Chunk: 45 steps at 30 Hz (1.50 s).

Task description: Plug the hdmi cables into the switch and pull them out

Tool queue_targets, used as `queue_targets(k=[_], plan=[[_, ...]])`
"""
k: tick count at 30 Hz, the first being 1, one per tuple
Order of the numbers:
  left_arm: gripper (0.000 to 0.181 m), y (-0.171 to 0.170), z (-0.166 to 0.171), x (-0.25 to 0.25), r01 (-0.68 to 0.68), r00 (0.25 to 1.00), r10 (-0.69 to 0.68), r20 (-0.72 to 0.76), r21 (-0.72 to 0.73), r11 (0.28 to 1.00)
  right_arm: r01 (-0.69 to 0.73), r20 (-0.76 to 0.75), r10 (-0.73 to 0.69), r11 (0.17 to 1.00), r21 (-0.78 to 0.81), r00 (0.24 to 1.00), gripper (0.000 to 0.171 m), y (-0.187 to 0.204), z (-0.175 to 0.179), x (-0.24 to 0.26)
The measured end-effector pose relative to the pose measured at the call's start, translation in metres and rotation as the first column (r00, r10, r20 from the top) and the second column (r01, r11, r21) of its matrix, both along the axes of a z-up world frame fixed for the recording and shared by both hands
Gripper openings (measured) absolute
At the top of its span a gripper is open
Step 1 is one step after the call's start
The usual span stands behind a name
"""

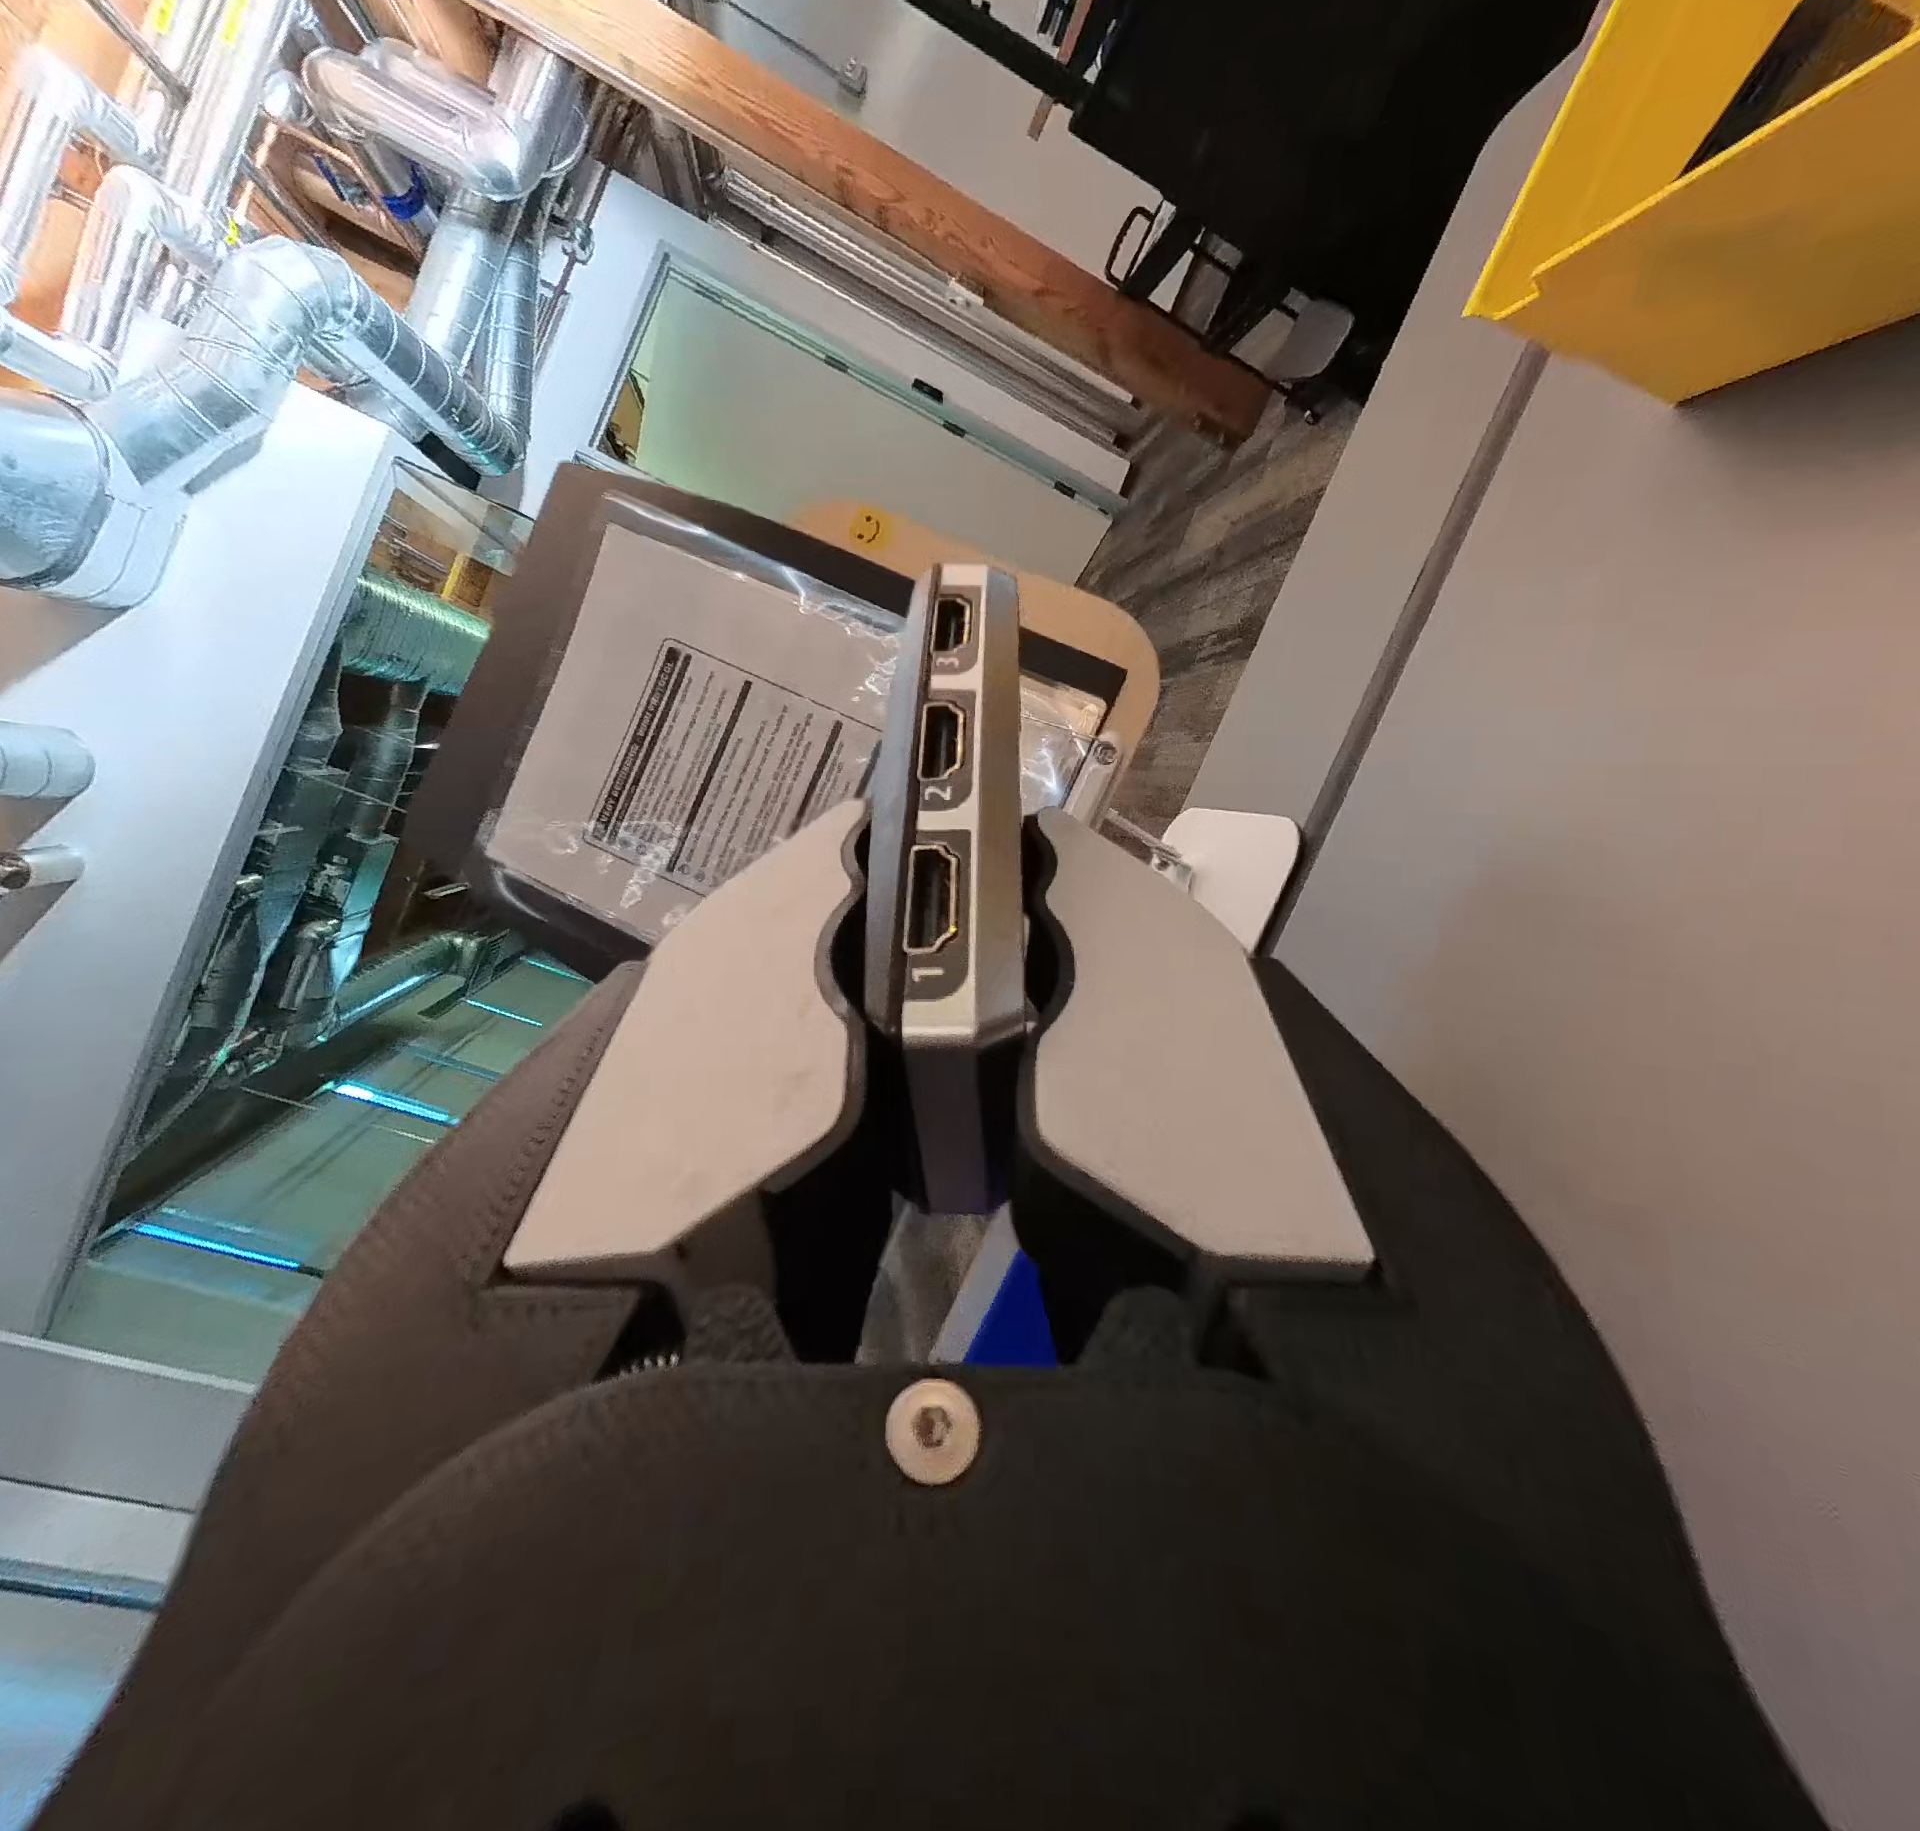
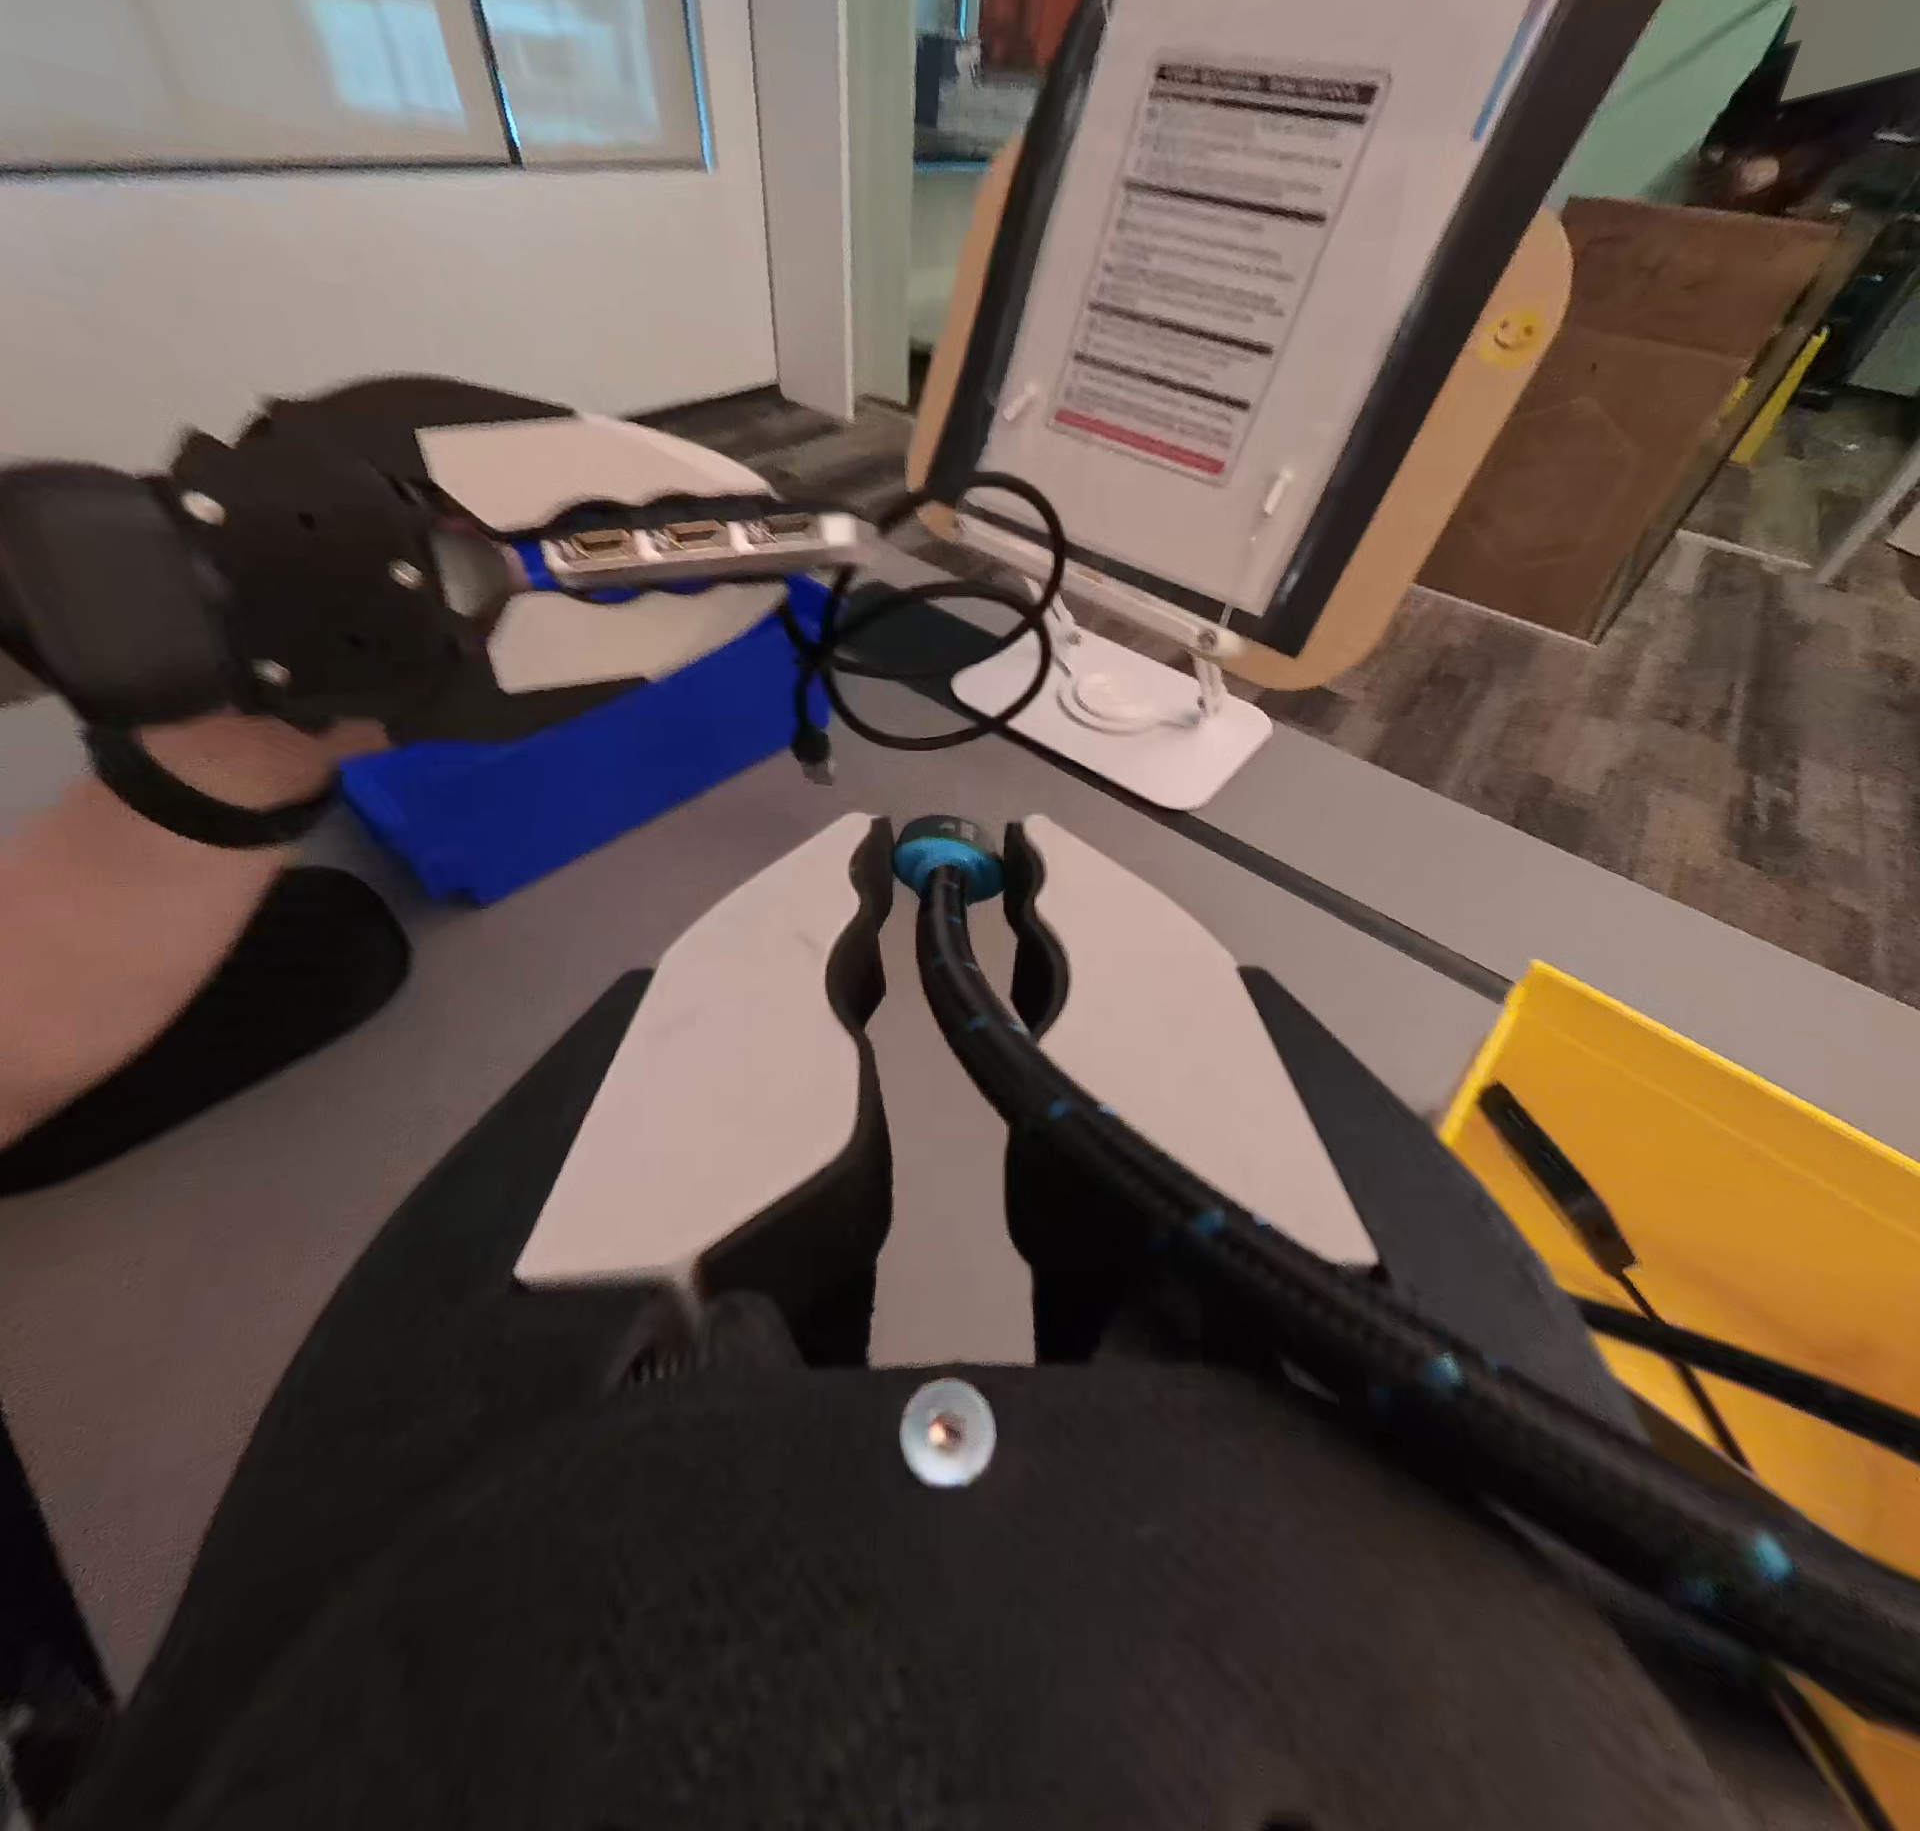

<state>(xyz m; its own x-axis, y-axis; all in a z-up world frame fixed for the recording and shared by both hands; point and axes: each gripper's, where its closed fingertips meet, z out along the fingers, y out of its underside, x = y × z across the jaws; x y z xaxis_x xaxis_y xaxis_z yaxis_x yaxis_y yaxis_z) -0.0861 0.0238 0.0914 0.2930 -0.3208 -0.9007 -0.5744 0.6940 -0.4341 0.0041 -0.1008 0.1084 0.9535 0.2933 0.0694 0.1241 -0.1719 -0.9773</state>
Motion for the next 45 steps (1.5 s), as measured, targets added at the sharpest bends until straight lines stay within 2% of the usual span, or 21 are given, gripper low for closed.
queue_targets(k=[1, 6, 8, 11, 14, 18, 20, 23, 25, 28, 29, 31, 34, 37, 41, 43, 45], plan=[[0.023, 0.001, -0.001, -0.001, 0.005, 1.000, -0.005, 0.001, -0.018, 1.000, -0.009, 0.003, 0.009, 1.000, -0.025, 1.000, 0.021, 0.002, -0.002, 0.008], [0.023, -0.001, -0.003, -0.002, 0.036, 0.999, -0.036, 0.005, -0.067, 0.997, -0.122, -0.093, 0.115, 0.990, -0.078, 0.989, 0.022, 0.007, 0.014, 0.054], [0.023, -0.004, -0.003, 0.000, 0.041, 0.999, -0.041, -0.005, -0.056, 0.998, -0.123, -0.128, 0.116, 0.991, -0.053, 0.985, 0.022, 0.005, 0.019, 0.073], [0.023, -0.006, -0.004, 0.001, 0.041, 0.999, -0.042, -0.020, -0.038, 0.998, -0.117, -0.221, 0.111, 0.993, -0.015, 0.969, 0.022, -0.008, 0.006, 0.094], [0.023, -0.006, -0.008, 0.003, 0.042, 0.998, -0.044, -0.034, -0.040, 0.998, -0.018, -0.281, 0.006, 0.999, -0.040, 0.960, 0.021, -0.017, -0.040, 0.131], [0.023, -0.010, -0.012, 0.006, 0.060, 0.997, -0.062, -0.041, -0.060, 0.996, -0.020, -0.406, -0.070, 0.977, -0.213, 0.911, 0.022, -0.027, -0.127, 0.166], [0.023, -0.012, -0.014, 0.008, 0.070, 0.996, -0.072, -0.044, -0.065, 0.995, -0.056, -0.478, -0.115, 0.943, -0.329, 0.871, 0.022, -0.035, -0.156, 0.168], [0.023, -0.013, -0.016, 0.009, 0.070, 0.996, -0.073, -0.052, -0.064, 0.996, -0.006, -0.385, -0.198, 0.883, -0.469, 0.901, 0.022, -0.041, -0.179, 0.172], [0.023, -0.013, -0.018, 0.010, 0.065, 0.996, -0.069, -0.063, -0.063, 0.996, -0.018, -0.360, -0.246, 0.804, -0.594, 0.900, 0.022, -0.046, -0.192, 0.169], [0.023, -0.013, -0.021, 0.011, 0.060, 0.995, -0.065, -0.078, -0.059, 0.996, -0.035, -0.337, -0.382, 0.616, -0.787, 0.861, 0.023, -0.066, -0.212, 0.173], [0.023, -0.013, -0.022, 0.011, 0.059, 0.995, -0.064, -0.081, -0.060, 0.996, -0.019, -0.309, -0.408, 0.578, -0.816, 0.859, 0.026, -0.073, -0.215, 0.176], [0.023, -0.014, -0.022, 0.011, 0.060, 0.994, -0.065, -0.085, -0.061, 0.996, 0.038, -0.271, -0.440, 0.577, -0.816, 0.856, 0.030, -0.080, -0.212, 0.183], [0.023, -0.015, -0.021, 0.011, 0.065, 0.994, -0.070, -0.084, -0.063, 0.996, 0.102, -0.277, -0.472, 0.632, -0.768, 0.837, 0.040, -0.089, -0.193, 0.188], [0.023, -0.016, -0.022, 0.011, 0.068, 0.993, -0.073, -0.087, -0.061, 0.996, 0.228, -0.173, -0.553, 0.582, -0.781, 0.815, 0.041, -0.120, -0.184, 0.200], [0.023, -0.019, -0.021, 0.011, 0.074, 0.993, -0.079, -0.089, -0.055, 0.996, 0.395, -0.067, -0.666, 0.518, -0.758, 0.743, 0.038, -0.154, -0.168, 0.224], [0.023, -0.023, -0.019, 0.013, 0.093, 0.992, -0.096, -0.088, -0.038, 0.995, 0.453, -0.045, -0.663, 0.558, -0.695, 0.748, 0.034, -0.152, -0.149, 0.223], [0.024, -0.030, -0.019, 0.016, 0.118, 0.989, -0.118, -0.092, -0.015, 0.993, 0.501, -0.003, -0.597, 0.675, -0.543, 0.802, 0.032, -0.133, -0.115, 0.210]])
